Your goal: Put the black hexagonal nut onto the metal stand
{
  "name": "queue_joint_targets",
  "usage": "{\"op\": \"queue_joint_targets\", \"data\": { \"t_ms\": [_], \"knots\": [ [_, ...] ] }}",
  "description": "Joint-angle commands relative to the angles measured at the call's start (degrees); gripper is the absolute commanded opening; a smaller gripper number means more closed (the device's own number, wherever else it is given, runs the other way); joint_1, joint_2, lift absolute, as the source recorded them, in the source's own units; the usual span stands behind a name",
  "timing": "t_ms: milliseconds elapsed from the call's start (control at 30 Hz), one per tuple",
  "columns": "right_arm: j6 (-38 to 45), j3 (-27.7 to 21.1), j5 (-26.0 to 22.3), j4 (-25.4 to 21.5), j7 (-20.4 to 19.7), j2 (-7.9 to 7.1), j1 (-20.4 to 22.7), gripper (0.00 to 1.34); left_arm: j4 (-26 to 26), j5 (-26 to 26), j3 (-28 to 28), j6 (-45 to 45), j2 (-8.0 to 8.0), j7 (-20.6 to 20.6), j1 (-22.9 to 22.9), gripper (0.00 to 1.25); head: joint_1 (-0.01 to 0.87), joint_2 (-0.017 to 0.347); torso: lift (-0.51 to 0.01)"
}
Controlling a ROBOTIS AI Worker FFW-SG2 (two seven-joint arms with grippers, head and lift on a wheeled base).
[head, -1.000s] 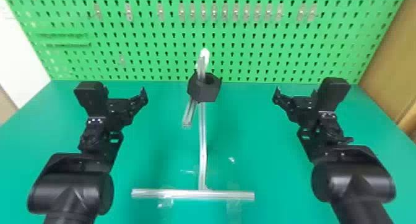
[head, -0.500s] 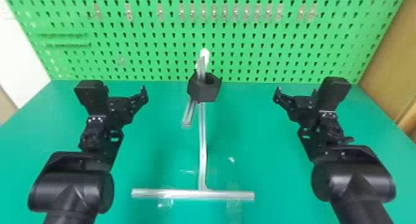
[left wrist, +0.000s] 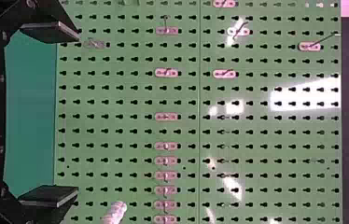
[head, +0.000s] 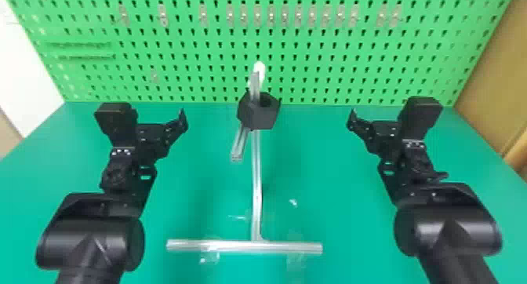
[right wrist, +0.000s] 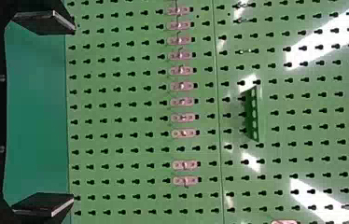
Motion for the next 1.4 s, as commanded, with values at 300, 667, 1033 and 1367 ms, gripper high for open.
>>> {"op": "queue_joint_targets", "data": {
  "t_ms": [300, 667, 1033, 1367],
  "knots": [
    [0.09, 0.0, 0.44, -0.75, -0.12, -0.14, 0.83, 1.29, 0.44, -0.62, -0.14, -0.44, -0.31, 0.62, -0.34, 1.12, 0.693, 0.081, -0.001],
    [2.28, -0.26, 1.67, -3.74, -0.12, -0.32, 2.86, 1.29, 1.49, -1.06, -0.32, -1.32, -0.92, 0.97, -0.78, 1.12, 0.693, 0.081, -0.001],
    [3.78, 0.09, 0.97, -5.76, -0.12, -0.58, 4.44, 1.29, 1.85, -1.23, -0.76, -2.02, -1.36, 2.2, -0.96, 1.12, 0.693, 0.081, -0.001],
    [4.22, 0.36, 1.5, -6.46, -0.12, -0.49, 4.7, 1.29, 1.93, -1.67, -0.58, -3.34, -1.72, 3.08, -0.69, 1.12, 0.693, 0.081, -0.001]
  ]
}}
